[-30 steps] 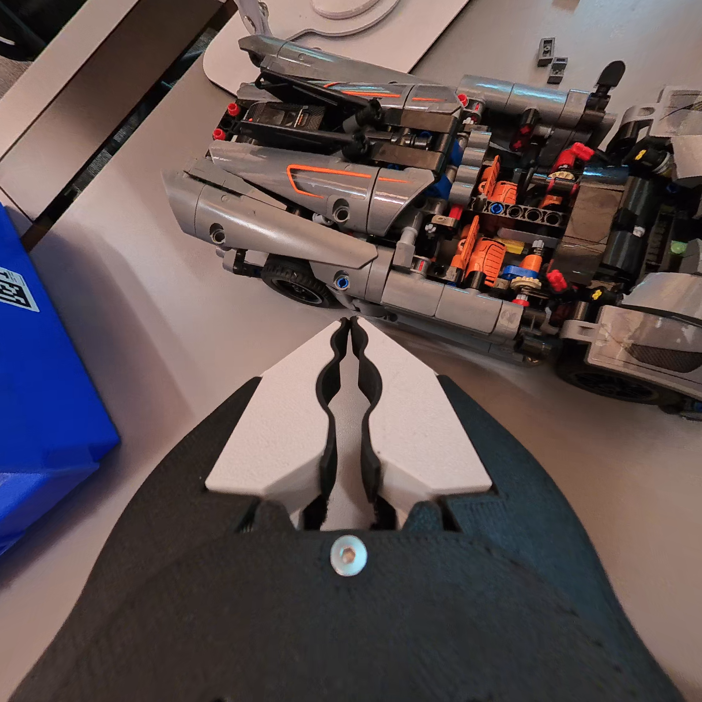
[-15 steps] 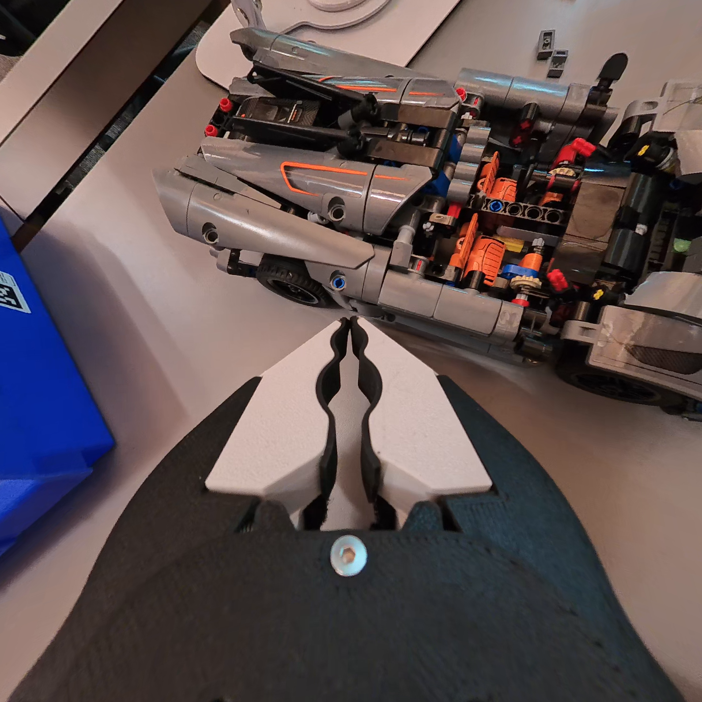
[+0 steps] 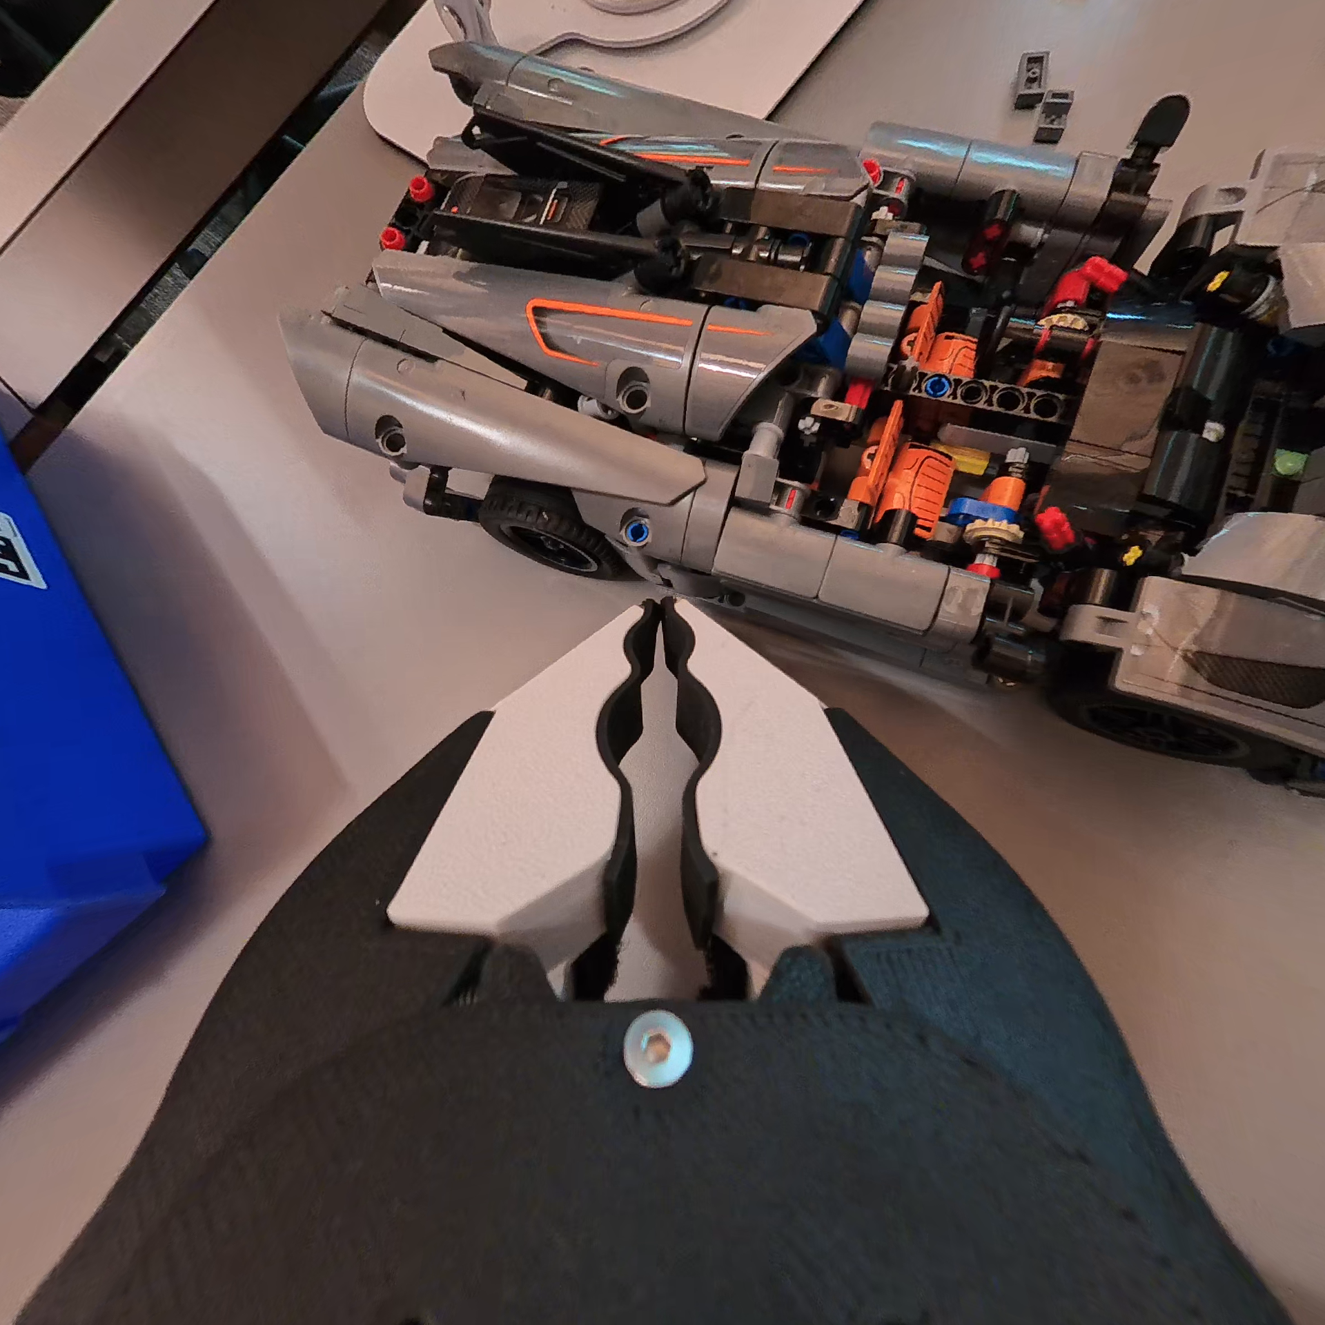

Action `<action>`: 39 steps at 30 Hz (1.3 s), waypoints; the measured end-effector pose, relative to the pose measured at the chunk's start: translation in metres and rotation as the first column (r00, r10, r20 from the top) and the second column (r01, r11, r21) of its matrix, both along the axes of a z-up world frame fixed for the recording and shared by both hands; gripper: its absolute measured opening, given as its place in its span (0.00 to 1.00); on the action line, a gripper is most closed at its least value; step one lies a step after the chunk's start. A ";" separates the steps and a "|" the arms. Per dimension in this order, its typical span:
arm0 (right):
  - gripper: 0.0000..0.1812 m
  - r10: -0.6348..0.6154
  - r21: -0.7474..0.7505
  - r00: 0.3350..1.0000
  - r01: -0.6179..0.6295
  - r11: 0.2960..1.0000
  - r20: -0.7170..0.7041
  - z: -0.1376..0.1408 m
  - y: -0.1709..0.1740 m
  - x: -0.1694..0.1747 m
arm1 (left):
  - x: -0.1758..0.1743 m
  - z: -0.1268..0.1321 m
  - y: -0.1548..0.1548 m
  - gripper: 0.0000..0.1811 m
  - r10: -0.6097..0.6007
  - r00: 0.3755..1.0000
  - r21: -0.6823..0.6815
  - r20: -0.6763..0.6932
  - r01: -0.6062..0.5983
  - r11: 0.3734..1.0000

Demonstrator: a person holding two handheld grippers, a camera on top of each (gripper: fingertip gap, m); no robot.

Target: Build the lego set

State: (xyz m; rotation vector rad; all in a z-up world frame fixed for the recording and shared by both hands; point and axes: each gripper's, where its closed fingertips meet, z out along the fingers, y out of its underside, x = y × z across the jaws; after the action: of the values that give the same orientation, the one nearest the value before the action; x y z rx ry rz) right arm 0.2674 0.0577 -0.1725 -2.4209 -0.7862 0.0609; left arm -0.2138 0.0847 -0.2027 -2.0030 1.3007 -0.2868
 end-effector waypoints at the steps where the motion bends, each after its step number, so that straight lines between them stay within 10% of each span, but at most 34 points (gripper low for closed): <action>1: 0.09 -0.016 -0.025 1.000 0.016 1.000 -0.003 -0.002 -0.004 0.006 | 0.000 0.000 0.000 0.00 0.001 1.000 0.001 0.001 -0.001 1.000; 18: 0.07 -0.068 -0.362 0.963 0.163 0.918 0.260 -0.053 -0.054 0.049 | 0.001 0.000 -0.001 0.00 -0.001 1.000 -0.004 0.001 0.001 1.000; 39: 0.08 -0.155 -0.252 0.955 0.220 0.942 0.254 -0.051 -0.029 0.058 | 0.001 -0.001 -0.002 0.00 -0.002 1.000 -0.007 -0.003 0.002 1.000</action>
State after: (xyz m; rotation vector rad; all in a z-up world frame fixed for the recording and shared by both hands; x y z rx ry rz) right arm 0.3257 0.0288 -0.2238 -2.7983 -0.6766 -0.2036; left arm -0.2125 0.0828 -0.2037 -2.0089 1.3051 -0.2904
